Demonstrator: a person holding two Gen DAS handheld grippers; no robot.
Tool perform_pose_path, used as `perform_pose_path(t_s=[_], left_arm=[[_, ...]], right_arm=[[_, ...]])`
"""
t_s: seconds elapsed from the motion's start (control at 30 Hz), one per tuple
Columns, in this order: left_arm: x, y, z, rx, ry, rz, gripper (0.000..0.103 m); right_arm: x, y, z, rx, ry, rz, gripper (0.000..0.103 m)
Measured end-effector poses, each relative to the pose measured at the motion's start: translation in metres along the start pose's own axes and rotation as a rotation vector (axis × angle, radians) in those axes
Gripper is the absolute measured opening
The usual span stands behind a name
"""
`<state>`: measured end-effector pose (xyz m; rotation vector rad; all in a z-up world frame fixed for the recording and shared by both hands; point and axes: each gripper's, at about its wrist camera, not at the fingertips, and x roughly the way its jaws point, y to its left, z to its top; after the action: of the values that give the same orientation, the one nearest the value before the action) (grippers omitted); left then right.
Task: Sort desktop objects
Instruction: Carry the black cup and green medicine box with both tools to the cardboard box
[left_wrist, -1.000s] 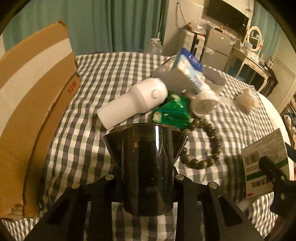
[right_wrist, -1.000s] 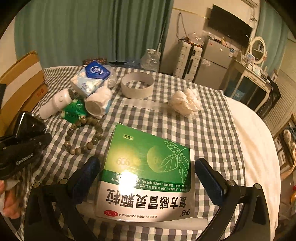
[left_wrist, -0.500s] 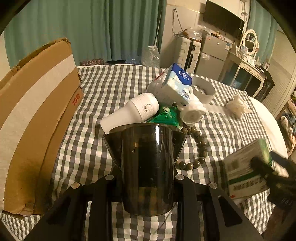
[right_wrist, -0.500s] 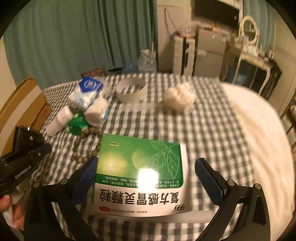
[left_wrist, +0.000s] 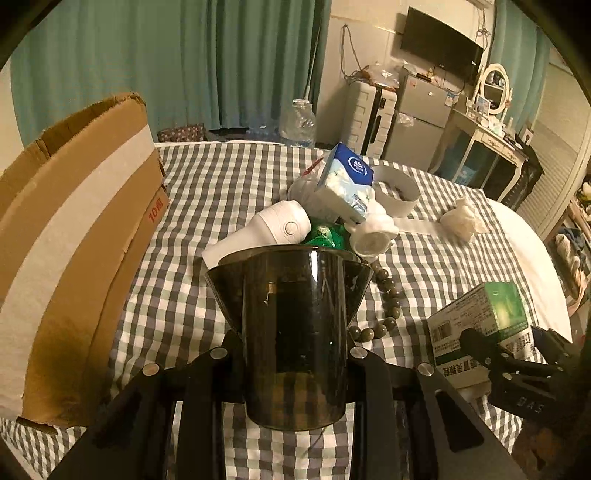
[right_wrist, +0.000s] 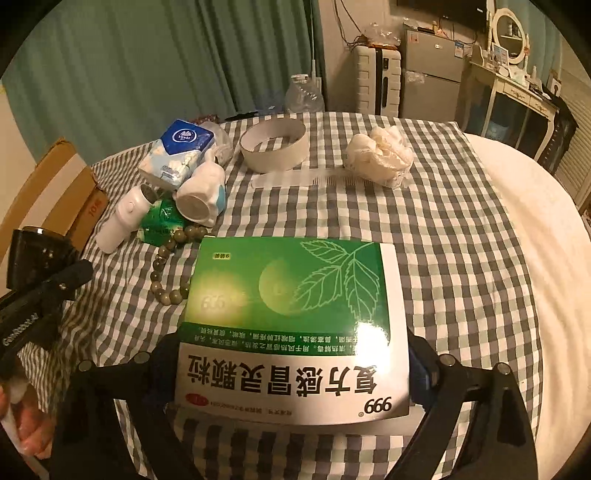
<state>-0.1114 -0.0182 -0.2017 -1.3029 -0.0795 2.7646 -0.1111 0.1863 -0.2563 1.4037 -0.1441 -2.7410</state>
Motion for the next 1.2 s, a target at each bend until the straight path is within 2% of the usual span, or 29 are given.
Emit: perform_pose_path(t_s=[0.3, 0.57, 0.83, 1.2], left_arm=[[-0.03, 0.0, -0.001, 0.002, -0.024, 0.001, 0.028], [-0.073, -0.002, -0.005, 0.012, -0.088, -0.004, 0.028], [-0.105, -0.002, -0.008, 0.034, -0.131, -0.005, 0.028], [-0.143, 0.009, -0.007, 0.027, -0.185, 0.009, 0.028]], right_arm=[[-0.009, -0.001, -0.002, 0.005, -0.04, 0.02, 0.091], [-0.06, 0.015, -0.008, -0.056, -0.191, 0.0, 0.091], [-0.099, 0.023, -0.014, -0.032, -0.24, 0.0, 0.091], [-0.145, 0.048, 0.003, -0.056, -0.311, 0.006, 0.091]])
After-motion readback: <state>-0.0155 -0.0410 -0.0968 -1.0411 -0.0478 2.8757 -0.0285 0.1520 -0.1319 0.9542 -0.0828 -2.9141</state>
